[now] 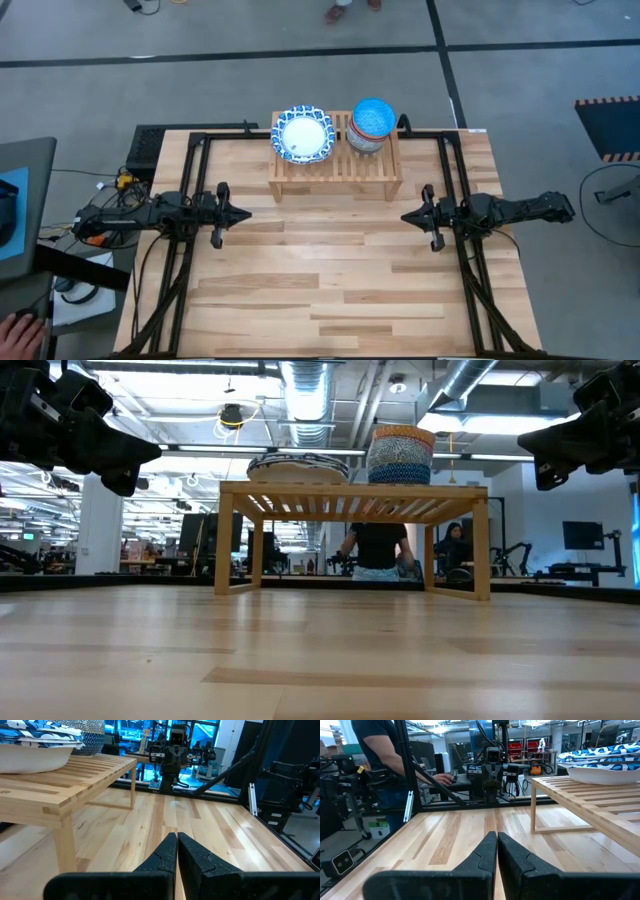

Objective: Place and stack bowls onto a shelf
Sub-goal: Return to Home Position

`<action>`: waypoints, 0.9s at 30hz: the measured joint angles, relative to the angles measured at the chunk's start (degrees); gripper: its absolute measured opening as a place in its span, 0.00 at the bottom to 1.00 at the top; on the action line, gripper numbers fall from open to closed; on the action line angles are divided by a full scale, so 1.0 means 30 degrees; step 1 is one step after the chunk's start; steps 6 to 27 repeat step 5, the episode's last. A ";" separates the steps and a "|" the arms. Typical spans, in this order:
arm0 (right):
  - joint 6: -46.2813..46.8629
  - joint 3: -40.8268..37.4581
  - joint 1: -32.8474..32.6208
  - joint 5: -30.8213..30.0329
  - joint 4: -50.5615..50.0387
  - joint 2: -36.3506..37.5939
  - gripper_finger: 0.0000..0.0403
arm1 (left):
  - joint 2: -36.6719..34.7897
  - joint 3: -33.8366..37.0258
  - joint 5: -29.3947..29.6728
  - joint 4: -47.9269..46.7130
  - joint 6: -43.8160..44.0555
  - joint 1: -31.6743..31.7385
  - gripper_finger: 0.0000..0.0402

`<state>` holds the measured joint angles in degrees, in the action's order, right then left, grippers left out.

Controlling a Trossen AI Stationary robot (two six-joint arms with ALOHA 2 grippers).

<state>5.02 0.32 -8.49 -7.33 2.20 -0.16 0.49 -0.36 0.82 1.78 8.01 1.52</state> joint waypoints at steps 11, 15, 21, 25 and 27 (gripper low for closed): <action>0.0000 0.0000 0.0004 0.0000 0.0007 -0.0002 0.11 | 0.0000 -0.0002 0.0004 -0.0004 0.0000 0.0000 0.00; 0.0000 0.0000 0.0004 0.0000 0.0007 -0.0002 0.11 | 0.0000 -0.0002 0.0004 -0.0004 0.0000 0.0000 0.00; 0.0000 0.0000 0.0004 0.0000 0.0007 -0.0002 0.11 | 0.0000 -0.0002 0.0004 -0.0004 0.0000 0.0000 0.00; 0.0000 0.0000 0.0004 0.0000 0.0007 -0.0002 0.11 | 0.0000 -0.0002 0.0004 -0.0004 0.0000 0.0000 0.00; 0.0000 0.0000 0.0004 0.0000 0.0007 -0.0002 0.11 | 0.0000 -0.0002 0.0004 -0.0004 0.0000 0.0000 0.00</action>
